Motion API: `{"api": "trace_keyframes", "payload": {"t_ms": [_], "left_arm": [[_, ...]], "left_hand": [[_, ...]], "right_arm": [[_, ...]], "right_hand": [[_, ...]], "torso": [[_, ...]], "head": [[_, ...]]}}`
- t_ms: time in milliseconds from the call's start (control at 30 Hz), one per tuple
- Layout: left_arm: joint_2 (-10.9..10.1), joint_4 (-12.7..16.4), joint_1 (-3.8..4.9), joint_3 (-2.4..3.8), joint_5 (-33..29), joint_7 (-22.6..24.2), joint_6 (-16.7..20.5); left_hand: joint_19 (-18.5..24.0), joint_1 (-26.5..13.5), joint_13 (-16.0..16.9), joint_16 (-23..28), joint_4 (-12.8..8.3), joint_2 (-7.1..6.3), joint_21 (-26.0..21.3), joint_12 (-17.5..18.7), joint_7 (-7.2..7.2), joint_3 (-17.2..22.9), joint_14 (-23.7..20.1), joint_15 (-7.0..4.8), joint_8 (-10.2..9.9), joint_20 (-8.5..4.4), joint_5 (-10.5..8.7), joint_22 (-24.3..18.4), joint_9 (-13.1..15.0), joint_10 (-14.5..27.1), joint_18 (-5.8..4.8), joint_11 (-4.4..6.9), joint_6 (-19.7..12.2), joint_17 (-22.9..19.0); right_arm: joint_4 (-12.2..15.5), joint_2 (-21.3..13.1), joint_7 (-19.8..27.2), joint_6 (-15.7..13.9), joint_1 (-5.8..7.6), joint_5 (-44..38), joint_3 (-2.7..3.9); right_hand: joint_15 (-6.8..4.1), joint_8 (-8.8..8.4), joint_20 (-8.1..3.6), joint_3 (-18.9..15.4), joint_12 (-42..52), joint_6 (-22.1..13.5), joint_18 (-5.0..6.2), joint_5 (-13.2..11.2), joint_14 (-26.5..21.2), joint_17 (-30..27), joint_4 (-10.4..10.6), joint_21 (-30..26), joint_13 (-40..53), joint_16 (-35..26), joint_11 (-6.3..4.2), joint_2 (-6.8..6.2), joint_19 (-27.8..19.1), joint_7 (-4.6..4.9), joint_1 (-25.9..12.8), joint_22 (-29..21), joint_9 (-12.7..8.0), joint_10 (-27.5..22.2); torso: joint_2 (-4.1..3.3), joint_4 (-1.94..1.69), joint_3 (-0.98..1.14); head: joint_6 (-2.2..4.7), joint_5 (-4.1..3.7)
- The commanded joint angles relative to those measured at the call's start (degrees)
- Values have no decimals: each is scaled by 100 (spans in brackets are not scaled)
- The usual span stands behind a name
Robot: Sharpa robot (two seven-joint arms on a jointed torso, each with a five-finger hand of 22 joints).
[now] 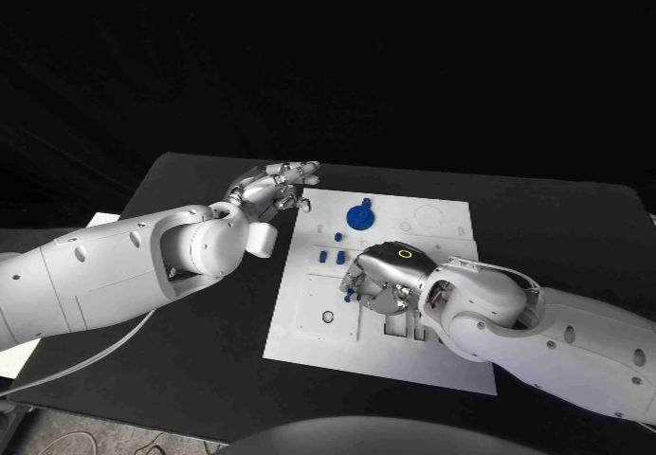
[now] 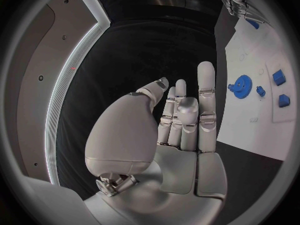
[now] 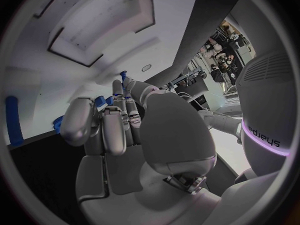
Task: Assemble the parts on the task board
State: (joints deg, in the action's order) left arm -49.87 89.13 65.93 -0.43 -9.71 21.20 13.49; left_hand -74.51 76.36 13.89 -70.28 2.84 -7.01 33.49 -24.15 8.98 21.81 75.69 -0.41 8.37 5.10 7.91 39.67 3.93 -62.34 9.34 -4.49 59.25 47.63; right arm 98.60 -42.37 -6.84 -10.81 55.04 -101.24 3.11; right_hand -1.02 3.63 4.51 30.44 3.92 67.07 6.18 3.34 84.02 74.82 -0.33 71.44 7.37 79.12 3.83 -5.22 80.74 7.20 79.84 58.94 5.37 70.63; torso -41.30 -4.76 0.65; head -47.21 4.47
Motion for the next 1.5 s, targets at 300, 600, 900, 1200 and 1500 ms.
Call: {"api": "trace_keyframes", "payload": {"t_ms": [300, 600, 900, 1200, 1500], "left_arm": [[6, 7, 1, 3, 25, -20, -141], [-1, 19, 2, 3, 26, -31, -147], [-6, 17, 2, 3, 51, -68, -171], [-6, 13, 2, 3, 65, -109, -179], [-4, -1, 2, 3, 81, -142, -201]], "left_hand": [[25, 21, 14, 28, -30, 8, -24, -47, 18, -13, -38, 23, 20, 26, 23, -9, -7, 51, 100, 0, -51, -16], [25, 21, 14, 28, -30, 8, -24, -47, 18, -13, -38, 23, 20, 26, 23, -9, -7, 51, 100, 0, -51, -16], [25, 21, 14, 28, -30, 8, -24, -47, 18, -13, -38, 23, 20, 26, 23, -9, -7, 51, 100, 0, -51, -16], [25, 20, 17, 37, -30, 9, -27, -59, 21, -13, -48, 27, 23, 30, 24, -12, -7, 68, 100, -3, -59, -41], [31, 13, 19, 53, -27, 9, -36, -73, 27, -15, -68, 34, 23, 36, 24, -17, -7, 103, 99, -12, -77, -80]], "right_arm": [[0, 10, -27, 162, -7, -183, 0], [-35, 92, -96, 347, -7, -416, -24], [-58, 146, -163, 432, -7, -571, -53], [-114, 143, -171, 230, -7, -563, -61], [-74, 82, -166, -343, -6, -601, -63]], "right_hand": [[-29, 40, -31, 25, 14, 10, -37, 35, 334, 5, -6, 31, 2, 26, -24, -44, 21, 33, 0, -3, 6, 19], [-25, 39, -29, 22, 13, 9, -37, 24, 334, 5, -12, 32, -2, 28, -19, -55, 21, 38, -17, -3, 8, 19], [-19, 35, -24, 2, 9, 4, -38, 4, 333, 1, -17, 33, -11, 29, -14, -87, 18, 38, -61, -2, 10, 14], [140, -11, 97, -329, -32, -486, 64, 73, 224, -377, 160, -371, -218, -247, 170, -423, -231, 204, -514, -611, -110, -675], [191, 5, 172, -1066, 176, -866, 197, 65, 152, -687, 304, -983, -341, -496, 253, -419, -435, 260, -442, -1424, -150, -1298]], "torso": [[1, -4, -7], [1, -11, -9], [0, -6, -5], [4, -4, -3], [5, -8, 1]], "head": [[-18, -11], [-41, -9], [-65, -11], [-61, -18], [-38, -39]]}}
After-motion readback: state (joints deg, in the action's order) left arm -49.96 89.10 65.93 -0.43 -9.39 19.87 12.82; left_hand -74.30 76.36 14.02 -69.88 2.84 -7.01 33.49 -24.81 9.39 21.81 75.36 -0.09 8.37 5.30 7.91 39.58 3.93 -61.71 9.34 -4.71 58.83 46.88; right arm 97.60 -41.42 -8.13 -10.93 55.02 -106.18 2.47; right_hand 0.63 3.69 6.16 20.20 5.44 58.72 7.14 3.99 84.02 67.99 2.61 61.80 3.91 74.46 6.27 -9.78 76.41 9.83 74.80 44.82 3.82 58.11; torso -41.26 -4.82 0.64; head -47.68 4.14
